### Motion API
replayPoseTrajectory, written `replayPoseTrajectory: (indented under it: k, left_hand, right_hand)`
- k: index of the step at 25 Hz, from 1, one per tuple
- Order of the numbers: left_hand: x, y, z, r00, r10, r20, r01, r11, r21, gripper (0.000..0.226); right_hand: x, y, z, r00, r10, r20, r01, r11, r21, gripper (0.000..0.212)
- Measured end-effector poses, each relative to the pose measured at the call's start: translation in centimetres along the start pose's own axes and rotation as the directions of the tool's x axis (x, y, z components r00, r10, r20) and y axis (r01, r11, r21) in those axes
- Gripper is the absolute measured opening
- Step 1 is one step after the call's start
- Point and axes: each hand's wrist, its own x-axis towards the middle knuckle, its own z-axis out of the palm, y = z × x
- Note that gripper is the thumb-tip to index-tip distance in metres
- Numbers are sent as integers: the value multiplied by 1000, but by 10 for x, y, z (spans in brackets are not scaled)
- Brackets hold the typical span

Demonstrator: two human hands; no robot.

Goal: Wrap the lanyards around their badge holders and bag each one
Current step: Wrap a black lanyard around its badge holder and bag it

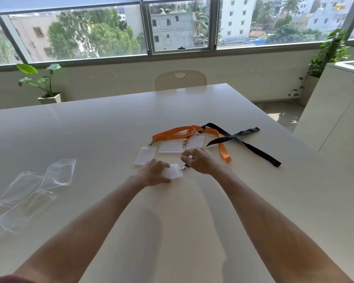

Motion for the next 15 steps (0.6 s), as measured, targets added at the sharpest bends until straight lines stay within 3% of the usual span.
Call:
replayPoseTrajectory:
  k: [4,10,12,15]
  left_hand:
    - [-9,6,0,984,-36,-172,24,997,-71,25]
    - [-1,3,-8,902,-222,-370,94,938,-334,28]
    - [3,5,-9,861,-322,-393,109,873,-476,28]
    - [7,14,-17,821,-477,-314,117,678,-725,27]
  right_hand:
    - [9,4,10,994,-111,-16,111,994,0,43]
    - [24,0,18,980,-172,-105,172,985,-6,90]
    - [29,-4,21,976,-178,-122,178,984,-14,104]
    - [34,-8,29,980,-148,-136,145,989,-34,124]
